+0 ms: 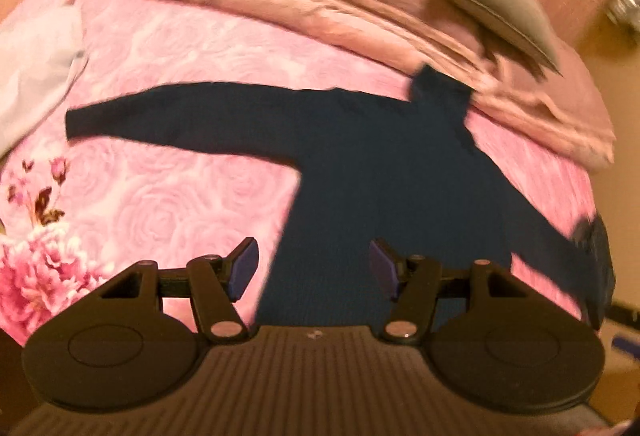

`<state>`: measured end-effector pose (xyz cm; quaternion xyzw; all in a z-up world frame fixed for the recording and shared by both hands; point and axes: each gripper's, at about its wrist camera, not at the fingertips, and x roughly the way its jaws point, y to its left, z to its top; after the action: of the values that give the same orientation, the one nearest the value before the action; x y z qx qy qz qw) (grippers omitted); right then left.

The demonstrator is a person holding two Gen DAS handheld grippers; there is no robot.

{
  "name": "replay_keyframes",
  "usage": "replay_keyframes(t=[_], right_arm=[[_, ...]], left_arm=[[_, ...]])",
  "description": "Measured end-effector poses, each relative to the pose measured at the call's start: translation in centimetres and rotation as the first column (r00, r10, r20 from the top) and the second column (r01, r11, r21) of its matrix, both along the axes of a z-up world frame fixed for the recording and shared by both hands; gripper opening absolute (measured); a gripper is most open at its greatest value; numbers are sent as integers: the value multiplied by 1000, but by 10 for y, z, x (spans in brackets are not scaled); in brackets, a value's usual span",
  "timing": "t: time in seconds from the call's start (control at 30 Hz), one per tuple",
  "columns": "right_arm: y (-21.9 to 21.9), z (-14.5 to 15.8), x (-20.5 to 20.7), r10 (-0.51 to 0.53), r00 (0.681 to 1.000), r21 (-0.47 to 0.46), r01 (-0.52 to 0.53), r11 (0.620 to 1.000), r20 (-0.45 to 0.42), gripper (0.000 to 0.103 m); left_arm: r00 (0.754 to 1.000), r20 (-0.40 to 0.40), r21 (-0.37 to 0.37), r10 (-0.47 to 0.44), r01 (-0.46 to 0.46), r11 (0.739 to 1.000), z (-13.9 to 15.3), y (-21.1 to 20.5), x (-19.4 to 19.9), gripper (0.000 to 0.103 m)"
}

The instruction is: Fold clothes

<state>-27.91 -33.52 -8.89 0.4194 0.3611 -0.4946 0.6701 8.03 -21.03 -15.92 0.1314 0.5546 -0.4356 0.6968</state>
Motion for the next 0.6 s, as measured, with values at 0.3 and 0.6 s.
replay_keyframes(t=[0.3, 0.6], right_arm=[[-53, -68, 11, -214, 976, 56, 211, 976, 50, 102], [-64, -146, 24, -218, 972, 133, 228, 964, -90, 102]], left_arm=[[918, -156, 10, 364, -367, 930, -103, 15, 127, 57], [715, -208, -34, 668, -688, 725, -205, 38, 227, 55]])
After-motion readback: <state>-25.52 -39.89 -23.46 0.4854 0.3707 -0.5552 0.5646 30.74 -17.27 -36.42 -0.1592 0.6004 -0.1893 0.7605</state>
